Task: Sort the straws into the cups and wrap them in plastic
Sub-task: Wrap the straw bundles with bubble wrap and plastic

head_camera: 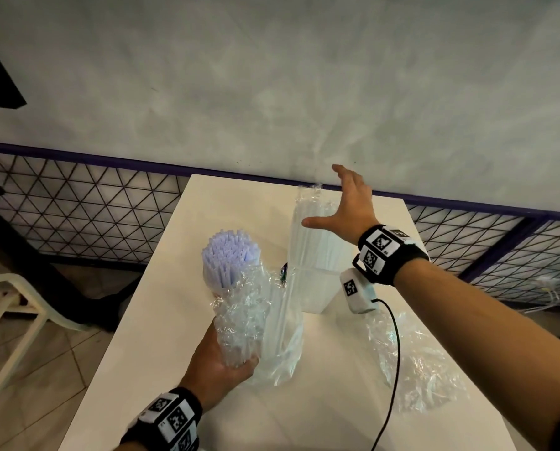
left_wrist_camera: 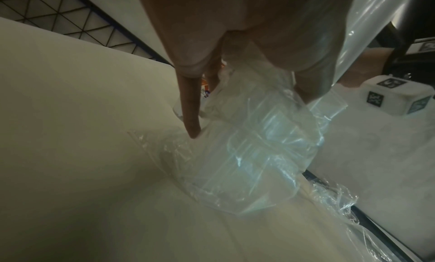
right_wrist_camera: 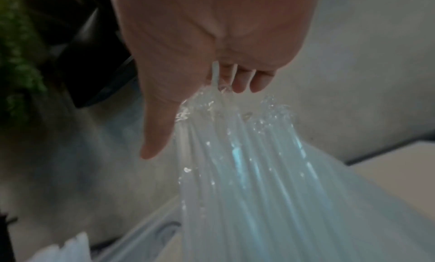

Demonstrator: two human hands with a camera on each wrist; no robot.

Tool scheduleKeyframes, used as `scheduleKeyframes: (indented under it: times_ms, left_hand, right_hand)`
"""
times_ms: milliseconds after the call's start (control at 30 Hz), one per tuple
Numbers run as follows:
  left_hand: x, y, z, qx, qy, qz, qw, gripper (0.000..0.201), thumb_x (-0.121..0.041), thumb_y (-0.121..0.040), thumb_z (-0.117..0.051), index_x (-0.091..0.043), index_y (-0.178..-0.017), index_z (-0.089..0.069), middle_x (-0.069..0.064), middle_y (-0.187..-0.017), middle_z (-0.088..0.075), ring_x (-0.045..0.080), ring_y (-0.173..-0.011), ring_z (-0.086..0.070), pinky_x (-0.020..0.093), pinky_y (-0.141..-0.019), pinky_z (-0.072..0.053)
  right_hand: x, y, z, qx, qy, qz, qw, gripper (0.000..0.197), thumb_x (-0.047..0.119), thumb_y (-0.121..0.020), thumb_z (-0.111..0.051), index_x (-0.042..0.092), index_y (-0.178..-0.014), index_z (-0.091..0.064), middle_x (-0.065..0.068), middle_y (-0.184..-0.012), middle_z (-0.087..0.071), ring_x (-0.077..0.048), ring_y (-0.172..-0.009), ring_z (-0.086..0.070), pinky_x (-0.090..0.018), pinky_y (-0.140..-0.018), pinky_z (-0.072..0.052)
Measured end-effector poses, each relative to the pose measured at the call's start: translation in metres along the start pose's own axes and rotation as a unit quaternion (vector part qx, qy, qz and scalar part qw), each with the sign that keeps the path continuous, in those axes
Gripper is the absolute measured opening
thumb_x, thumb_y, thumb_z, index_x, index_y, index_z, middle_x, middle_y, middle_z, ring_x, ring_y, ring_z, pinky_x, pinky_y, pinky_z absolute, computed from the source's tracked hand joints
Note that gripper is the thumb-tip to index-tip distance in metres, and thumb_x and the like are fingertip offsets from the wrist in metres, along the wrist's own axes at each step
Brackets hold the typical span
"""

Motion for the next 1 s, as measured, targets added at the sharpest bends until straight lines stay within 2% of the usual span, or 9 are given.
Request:
scheduleKeyframes:
  times_ms: [133, 233, 367, 433, 500, 567, 733, 867, 1000]
  left_hand:
    - [0.001, 0.0, -0.001, 0.002, 0.016, 0.003, 1.0, 0.069, -0.034, -0.061, -0.086, -0.022, -0.123, -0.056, -0.014, -0.103, -0.07, 0.007, -0.098, -0.068, 0.025, -0.088, -0.054]
    - [0.002, 0.0, 0.0, -0.005, 0.017, 0.003, 1.0, 0.067, -0.027, -0.063, -0.087, -0.02, -0.122, -0.056, -0.016, -0.1, -0.07, 0.005, -0.094, -0.068, 0.017, -0.083, -0.053]
    - [-0.001, 0.001, 0.0, -0.007, 0.012, -0.003, 1.0, 0.065, -0.027, -0.063, -0.086, -0.019, -0.121, -0.056, -0.02, -0.097, -0.07, 0.001, -0.09, -0.068, 0.017, -0.084, -0.053]
    - [-0.003, 0.001, 0.0, -0.008, 0.009, -0.007, 1.0, 0.069, -0.032, -0.062, -0.086, -0.022, -0.123, -0.056, -0.022, -0.101, -0.069, 0.001, -0.095, -0.067, 0.022, -0.089, -0.053]
    - [-0.004, 0.002, 0.0, -0.009, 0.014, -0.009, 1.0, 0.071, -0.027, -0.064, -0.087, -0.023, -0.127, -0.053, -0.024, -0.106, -0.067, -0.001, -0.1, -0.065, 0.014, -0.089, -0.051]
    - [-0.004, 0.002, 0.0, -0.009, 0.012, -0.009, 1.0, 0.072, -0.028, -0.064, -0.087, -0.023, -0.128, -0.053, -0.026, -0.106, -0.067, -0.002, -0.1, -0.065, 0.012, -0.088, -0.05]
    - [-0.002, 0.002, 0.001, -0.005, 0.016, -0.001, 1.0, 0.073, -0.038, -0.06, -0.084, -0.021, -0.126, -0.056, -0.019, -0.105, -0.07, 0.003, -0.1, -0.067, 0.03, -0.094, -0.053]
    - [-0.003, 0.002, 0.0, -0.009, 0.02, -0.001, 1.0, 0.073, -0.04, -0.059, -0.083, -0.021, -0.124, -0.057, -0.02, -0.104, -0.07, 0.003, -0.099, -0.067, 0.028, -0.093, -0.052]
    - [-0.002, 0.001, 0.002, -0.007, 0.01, -0.007, 1.0, 0.069, -0.043, -0.059, -0.082, -0.019, -0.12, -0.06, -0.019, -0.101, -0.071, 0.004, -0.098, -0.067, 0.028, -0.091, -0.052]
  right_hand:
    - [0.022, 0.006, -0.024, 0.077, 0.088, 0.15, 0.982, 0.094, 0.059, -0.08, -0.068, 0.036, -0.155, -0.015, 0.006, -0.165, -0.012, -0.024, -0.151, -0.011, -0.053, -0.115, -0.022]
    - [0.018, 0.008, -0.045, 0.154, 0.154, 0.159, 0.963, 0.076, 0.045, -0.093, -0.057, 0.031, -0.156, -0.016, 0.008, -0.165, -0.01, -0.017, -0.153, -0.003, -0.048, -0.12, -0.015]
    - [0.021, 0.008, -0.044, 0.132, 0.188, 0.173, 0.958, 0.064, 0.042, -0.092, -0.06, 0.033, -0.149, -0.034, 0.01, -0.159, -0.029, -0.019, -0.151, -0.012, -0.048, -0.117, -0.016]
    - [0.028, 0.006, -0.037, 0.101, 0.186, 0.197, 0.957, 0.073, 0.039, -0.086, -0.071, 0.035, -0.149, -0.035, 0.008, -0.161, -0.021, -0.023, -0.15, -0.012, -0.052, -0.114, -0.019]
    - [0.027, 0.001, -0.034, 0.112, 0.161, 0.186, 0.963, 0.088, 0.034, -0.082, -0.077, 0.032, -0.153, -0.025, 0.004, -0.165, -0.01, -0.024, -0.15, -0.017, -0.048, -0.114, -0.024]
    - [0.021, -0.006, -0.035, 0.149, 0.123, 0.153, 0.969, 0.088, 0.024, -0.085, -0.076, 0.023, -0.155, -0.022, -0.002, -0.164, -0.018, -0.025, -0.146, -0.03, -0.04, -0.114, -0.028]
    - [0.006, -0.013, -0.022, 0.132, 0.049, 0.1, 0.985, 0.067, 0.009, -0.093, -0.063, 0.015, -0.152, -0.03, -0.007, -0.154, -0.039, -0.028, -0.14, -0.04, -0.035, -0.113, -0.032]
    - [-0.009, 0.005, -0.036, 0.151, 0.196, 0.095, 0.964, 0.058, 0.024, -0.102, -0.046, 0.018, -0.154, -0.021, -0.001, -0.161, -0.026, -0.021, -0.15, -0.018, -0.045, -0.116, -0.018]
    - [-0.012, 0.018, -0.045, 0.156, 0.272, 0.083, 0.946, 0.064, 0.026, -0.102, -0.04, 0.014, -0.156, -0.01, 0.0, -0.165, -0.01, -0.018, -0.152, -0.004, -0.048, -0.118, -0.009]
Point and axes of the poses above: each hand's wrist, its own y-axis away from the middle knuckle, its own z-axis out of the back of the hand, x = y × z, the point moved 8 cm from there along -y, towards the middle knuckle
